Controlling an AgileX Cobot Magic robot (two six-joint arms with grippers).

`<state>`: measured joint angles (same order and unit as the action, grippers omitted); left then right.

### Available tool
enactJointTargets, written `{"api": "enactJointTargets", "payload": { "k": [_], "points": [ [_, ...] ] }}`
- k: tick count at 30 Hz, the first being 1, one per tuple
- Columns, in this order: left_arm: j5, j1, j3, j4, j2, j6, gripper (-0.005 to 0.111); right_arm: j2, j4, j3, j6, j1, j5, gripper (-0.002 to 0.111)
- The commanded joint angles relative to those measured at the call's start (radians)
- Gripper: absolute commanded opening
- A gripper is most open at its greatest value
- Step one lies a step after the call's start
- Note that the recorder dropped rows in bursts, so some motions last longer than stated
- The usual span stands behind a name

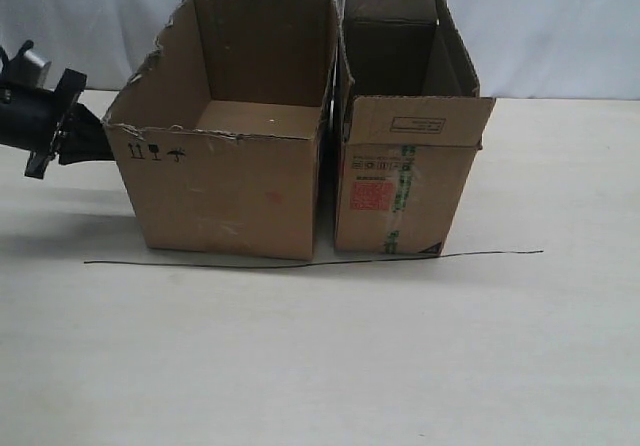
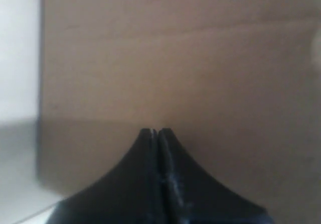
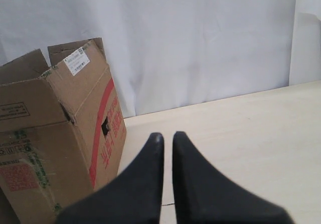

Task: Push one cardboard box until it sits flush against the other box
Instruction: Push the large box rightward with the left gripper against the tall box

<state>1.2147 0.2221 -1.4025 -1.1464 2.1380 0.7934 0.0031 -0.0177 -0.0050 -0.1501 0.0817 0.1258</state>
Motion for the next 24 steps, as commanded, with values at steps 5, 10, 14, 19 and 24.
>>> {"api": "enactJointTargets", "payload": {
  "k": [5,10,14,19,24],
  "points": [
    [0.005,-0.032,0.005,-0.115,-0.015,0.026,0.0,-0.003,-0.001,0.005,0.009,-0.002,0.0,0.005],
    [0.005,-0.061,0.005,-0.129,-0.015,0.024,0.0,-0.003,-0.001,0.005,0.009,-0.002,0.0,0.005],
    [0.003,-0.07,0.005,-0.129,-0.015,0.024,0.0,-0.003,-0.001,0.005,0.009,-0.002,0.0,0.005],
    [-0.003,-0.067,0.005,-0.123,-0.015,0.024,0.0,-0.003,-0.001,0.005,0.009,-0.002,0.0,0.005],
    [0.006,-0.071,0.005,-0.123,-0.015,0.024,0.0,-0.003,-0.001,0.005,0.009,-0.002,0.0,0.005]
  ]
}}
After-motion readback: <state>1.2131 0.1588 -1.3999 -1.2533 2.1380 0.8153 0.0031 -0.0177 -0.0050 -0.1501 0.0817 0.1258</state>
